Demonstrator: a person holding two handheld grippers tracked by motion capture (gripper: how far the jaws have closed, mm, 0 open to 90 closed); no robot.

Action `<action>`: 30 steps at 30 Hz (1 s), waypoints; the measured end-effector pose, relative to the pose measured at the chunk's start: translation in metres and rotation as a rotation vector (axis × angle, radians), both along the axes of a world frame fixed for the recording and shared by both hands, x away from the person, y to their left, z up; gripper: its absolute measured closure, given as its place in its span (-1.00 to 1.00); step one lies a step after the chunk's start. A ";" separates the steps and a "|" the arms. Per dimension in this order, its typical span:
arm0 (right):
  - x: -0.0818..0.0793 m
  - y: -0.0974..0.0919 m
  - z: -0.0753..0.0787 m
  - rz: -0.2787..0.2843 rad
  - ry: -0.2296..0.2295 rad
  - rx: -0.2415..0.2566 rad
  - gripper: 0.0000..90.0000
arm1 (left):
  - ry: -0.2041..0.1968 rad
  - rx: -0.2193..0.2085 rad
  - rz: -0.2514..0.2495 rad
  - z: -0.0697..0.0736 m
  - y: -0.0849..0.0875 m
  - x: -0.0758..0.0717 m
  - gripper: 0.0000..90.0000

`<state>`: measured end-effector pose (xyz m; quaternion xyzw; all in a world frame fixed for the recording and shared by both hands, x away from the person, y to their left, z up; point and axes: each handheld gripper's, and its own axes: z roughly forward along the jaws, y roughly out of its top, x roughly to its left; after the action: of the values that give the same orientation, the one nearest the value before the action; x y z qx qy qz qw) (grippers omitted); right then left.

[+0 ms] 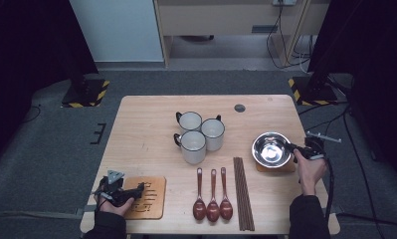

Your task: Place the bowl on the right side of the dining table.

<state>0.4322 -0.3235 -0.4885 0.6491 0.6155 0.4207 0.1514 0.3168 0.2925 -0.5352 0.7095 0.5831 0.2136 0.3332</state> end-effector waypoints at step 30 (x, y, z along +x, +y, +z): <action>0.008 -0.006 -0.017 -0.028 0.025 -0.093 0.73 | -0.001 -0.002 0.002 0.000 0.000 0.000 -0.98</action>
<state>0.4399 -0.3293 -0.5056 0.6551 0.6271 0.3813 0.1793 0.3168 0.2923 -0.5353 0.7087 0.5836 0.2137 0.3339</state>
